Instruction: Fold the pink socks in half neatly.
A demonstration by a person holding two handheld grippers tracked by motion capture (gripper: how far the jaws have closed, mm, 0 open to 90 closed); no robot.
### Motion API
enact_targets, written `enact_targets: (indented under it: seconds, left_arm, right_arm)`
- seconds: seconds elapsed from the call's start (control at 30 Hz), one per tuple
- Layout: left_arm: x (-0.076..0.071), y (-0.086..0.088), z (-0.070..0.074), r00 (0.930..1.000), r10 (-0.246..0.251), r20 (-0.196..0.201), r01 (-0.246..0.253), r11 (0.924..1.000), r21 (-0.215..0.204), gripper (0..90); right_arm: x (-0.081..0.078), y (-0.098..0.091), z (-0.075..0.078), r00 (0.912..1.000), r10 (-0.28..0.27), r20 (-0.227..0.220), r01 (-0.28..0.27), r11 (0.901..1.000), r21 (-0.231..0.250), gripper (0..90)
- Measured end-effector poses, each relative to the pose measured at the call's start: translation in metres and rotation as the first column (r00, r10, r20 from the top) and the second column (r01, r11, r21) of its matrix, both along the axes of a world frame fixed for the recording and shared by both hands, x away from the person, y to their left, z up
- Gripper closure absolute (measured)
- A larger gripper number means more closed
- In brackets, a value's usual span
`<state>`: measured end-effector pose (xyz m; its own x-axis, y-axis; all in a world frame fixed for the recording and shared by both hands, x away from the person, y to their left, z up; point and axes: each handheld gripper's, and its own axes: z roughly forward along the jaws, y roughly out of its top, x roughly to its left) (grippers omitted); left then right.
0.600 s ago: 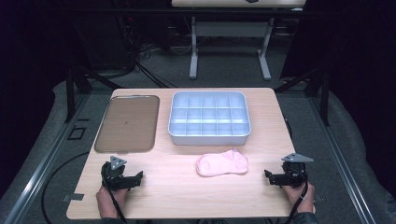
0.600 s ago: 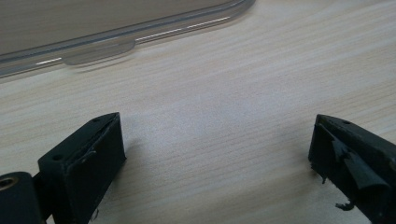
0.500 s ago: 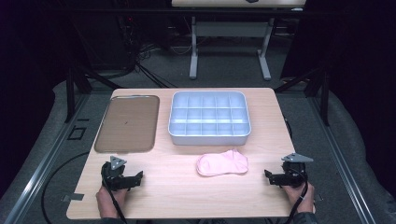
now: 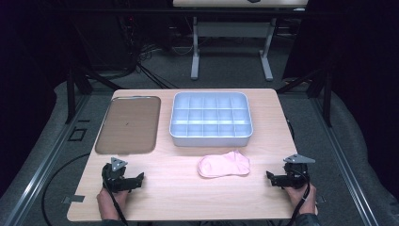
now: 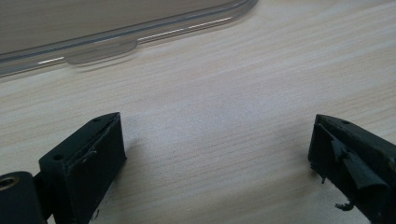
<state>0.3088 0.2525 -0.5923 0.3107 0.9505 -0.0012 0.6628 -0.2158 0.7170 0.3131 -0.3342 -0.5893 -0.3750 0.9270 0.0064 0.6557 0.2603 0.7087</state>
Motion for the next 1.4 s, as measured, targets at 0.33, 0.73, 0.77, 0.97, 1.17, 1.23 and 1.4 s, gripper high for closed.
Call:
enact_targets:
  seconds: [0.33,0.73,0.77,0.97,1.17,1.23,1.4]
  left_arm:
    - [0.000,0.000,0.000,1.0000,0.001,0.000,-0.001,1.0000,0.000,3.7]
    - [0.000,0.000,0.000,1.0000,-0.001,-0.004,0.001,1.0000,0.003,3.8]
    - [0.000,0.000,0.000,1.0000,0.000,-0.001,0.000,1.0000,0.001,3.7]
    - [0.000,0.000,0.000,1.0000,0.000,-0.001,0.000,1.0000,0.002,3.8]
    - [0.000,0.000,0.000,1.0000,0.000,-0.001,0.000,1.0000,0.002,3.8]
    - [0.000,0.000,0.000,1.0000,0.000,-0.001,0.000,1.0000,0.002,3.8]
    - [0.000,0.000,0.000,1.0000,0.000,0.001,0.000,1.0000,0.001,4.1]
  right_arm:
    - [0.005,0.001,0.003,0.9991,0.023,-0.035,-0.023,0.9997,-0.009,0.0]
    - [0.007,0.019,0.033,0.9927,0.092,-0.078,-0.088,0.9947,0.054,0.0]
    - [0.007,0.022,0.036,0.9916,0.100,-0.082,-0.095,0.9936,0.061,0.0]
    - [0.009,0.039,0.047,0.9857,0.144,-0.087,-0.138,0.9876,0.076,0.0]
    - [0.014,0.069,0.054,0.9663,0.229,-0.118,-0.222,0.9725,0.070,0.0]
    - [0.017,0.078,0.055,0.9623,0.246,-0.117,-0.239,0.9686,0.069,0.0]
    - [0.027,0.098,0.054,0.9481,0.292,-0.127,-0.285,0.9562,0.066,0.0]
